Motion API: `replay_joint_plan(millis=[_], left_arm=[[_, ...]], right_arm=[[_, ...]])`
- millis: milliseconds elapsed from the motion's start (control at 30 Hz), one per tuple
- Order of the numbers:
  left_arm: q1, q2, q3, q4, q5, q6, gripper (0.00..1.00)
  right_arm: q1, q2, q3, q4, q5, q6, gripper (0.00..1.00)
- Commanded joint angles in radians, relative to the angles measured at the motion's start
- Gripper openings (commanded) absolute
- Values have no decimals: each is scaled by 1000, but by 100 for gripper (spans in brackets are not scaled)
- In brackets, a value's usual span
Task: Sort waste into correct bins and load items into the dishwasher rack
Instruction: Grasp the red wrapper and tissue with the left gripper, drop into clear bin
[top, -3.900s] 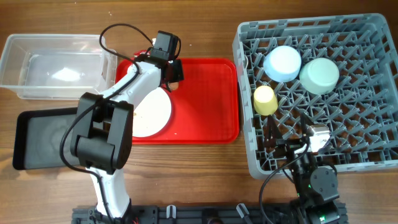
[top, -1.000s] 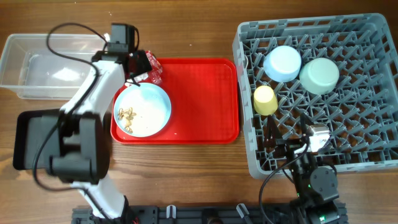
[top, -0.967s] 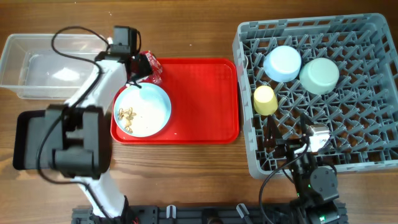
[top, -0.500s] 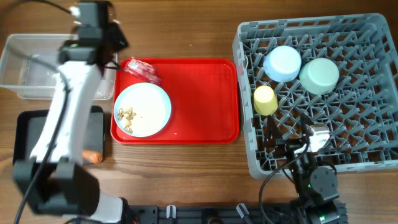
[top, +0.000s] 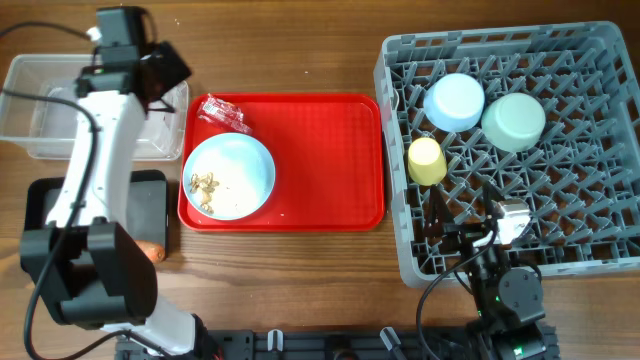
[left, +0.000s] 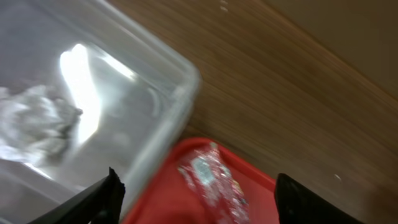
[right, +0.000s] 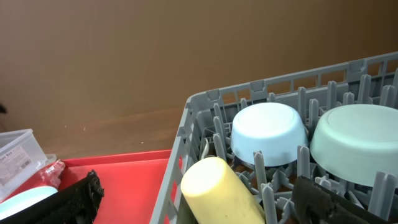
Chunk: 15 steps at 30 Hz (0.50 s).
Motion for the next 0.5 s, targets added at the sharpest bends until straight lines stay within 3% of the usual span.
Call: replay_joint_plan(millis=[0, 167, 333, 367, 467], left_arm=[[-106, 36, -15, 3, -8, -3, 77], [-146, 228, -19, 10, -49, -84, 77], [-145, 309, -19, 10, -19, -93, 79], [-145, 321, -19, 11, 16, -93, 74], [-146, 357, -19, 34, 77, -94, 47]], right_arm=[[-4, -3, -9, 5, -5, 7, 100], [-4, -3, -9, 5, -5, 8, 100], [-4, -3, -9, 5, -5, 7, 100], [-4, -3, -9, 5, -5, 8, 100], [-4, -3, -9, 5, -5, 7, 100]])
